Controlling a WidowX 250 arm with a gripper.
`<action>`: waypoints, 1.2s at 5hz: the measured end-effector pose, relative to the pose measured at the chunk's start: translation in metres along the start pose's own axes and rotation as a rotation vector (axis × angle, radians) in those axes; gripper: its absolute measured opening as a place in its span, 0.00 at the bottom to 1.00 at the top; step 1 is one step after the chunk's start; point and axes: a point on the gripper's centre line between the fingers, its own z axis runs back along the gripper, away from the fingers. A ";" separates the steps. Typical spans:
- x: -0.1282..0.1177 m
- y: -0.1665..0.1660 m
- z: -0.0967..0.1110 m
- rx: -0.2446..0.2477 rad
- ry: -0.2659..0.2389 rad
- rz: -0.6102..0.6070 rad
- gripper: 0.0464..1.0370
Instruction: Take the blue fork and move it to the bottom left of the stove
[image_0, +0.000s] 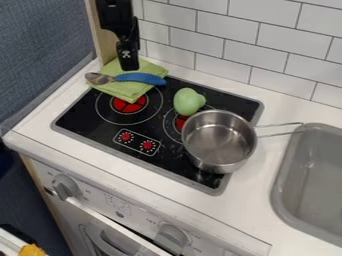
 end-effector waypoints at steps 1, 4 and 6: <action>0.000 -0.004 -0.008 0.014 -0.006 -0.008 0.96; 0.007 -0.009 -0.023 0.034 -0.076 0.009 0.96; -0.001 -0.008 -0.034 0.052 -0.089 -0.015 0.90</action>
